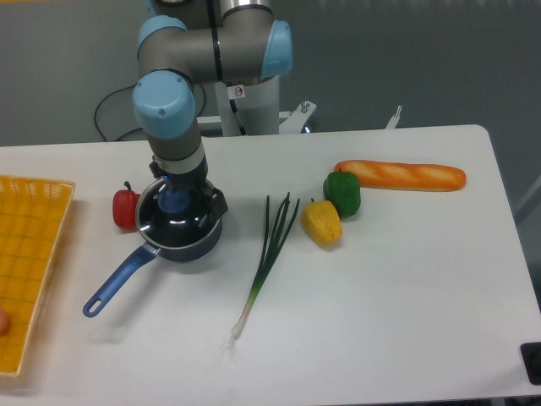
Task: Open the lid
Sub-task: 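Lower the gripper onto the blue knob of the glass lid, then close the gripper on the blue lid knob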
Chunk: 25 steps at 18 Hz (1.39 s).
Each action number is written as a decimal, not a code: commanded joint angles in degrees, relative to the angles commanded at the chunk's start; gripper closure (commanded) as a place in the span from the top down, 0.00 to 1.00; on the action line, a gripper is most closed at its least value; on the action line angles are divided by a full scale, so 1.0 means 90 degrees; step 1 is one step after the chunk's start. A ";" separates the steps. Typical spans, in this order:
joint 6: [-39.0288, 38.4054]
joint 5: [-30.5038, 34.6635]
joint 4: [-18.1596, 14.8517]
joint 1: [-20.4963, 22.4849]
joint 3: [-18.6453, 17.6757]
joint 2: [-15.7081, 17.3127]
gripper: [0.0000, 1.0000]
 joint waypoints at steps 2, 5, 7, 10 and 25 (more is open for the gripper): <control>-0.0147 0.0000 0.0020 -0.0117 0.0010 -0.0058 1.00; -0.0167 0.0000 0.0029 -0.0206 -0.0029 -0.0088 1.00; -0.0225 0.0000 0.0039 -0.0235 -0.0068 -0.0107 1.00; -0.0265 0.0000 0.0049 -0.0372 -0.0078 -0.0176 1.00; -0.0226 0.0078 0.0049 -0.0391 -0.0224 -0.0186 1.00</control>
